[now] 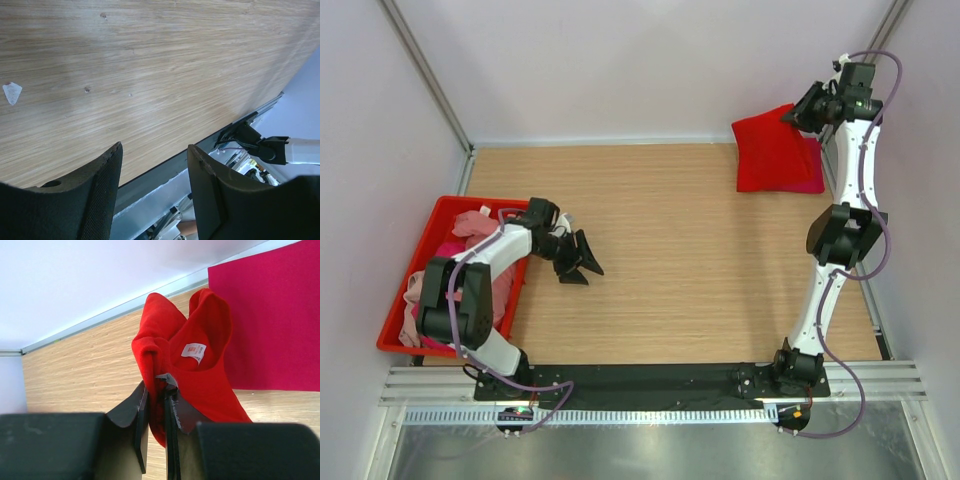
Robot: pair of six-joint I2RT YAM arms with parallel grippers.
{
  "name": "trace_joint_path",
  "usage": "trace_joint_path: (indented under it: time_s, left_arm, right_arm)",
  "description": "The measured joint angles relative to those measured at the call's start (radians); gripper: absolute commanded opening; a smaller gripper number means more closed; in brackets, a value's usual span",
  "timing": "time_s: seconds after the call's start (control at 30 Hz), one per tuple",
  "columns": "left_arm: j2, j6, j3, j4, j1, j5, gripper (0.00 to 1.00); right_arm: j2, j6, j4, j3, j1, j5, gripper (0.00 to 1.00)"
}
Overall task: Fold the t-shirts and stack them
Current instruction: Neatly place the folded tshirt to the corner
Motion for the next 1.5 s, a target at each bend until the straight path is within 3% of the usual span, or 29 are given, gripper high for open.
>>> trace_joint_path:
  time_s: [0.8,1.5]
  left_arm:
    - [0.036,0.004,0.023,0.0,0.0,0.008,0.55]
    - [0.069,-0.001,0.023,0.0,0.0,0.007,0.55]
  right_arm:
    - [0.025,-0.014,0.01,0.022,-0.053,0.006,0.01]
    - [0.154,-0.018,0.097,0.047,-0.102,0.01,0.01]
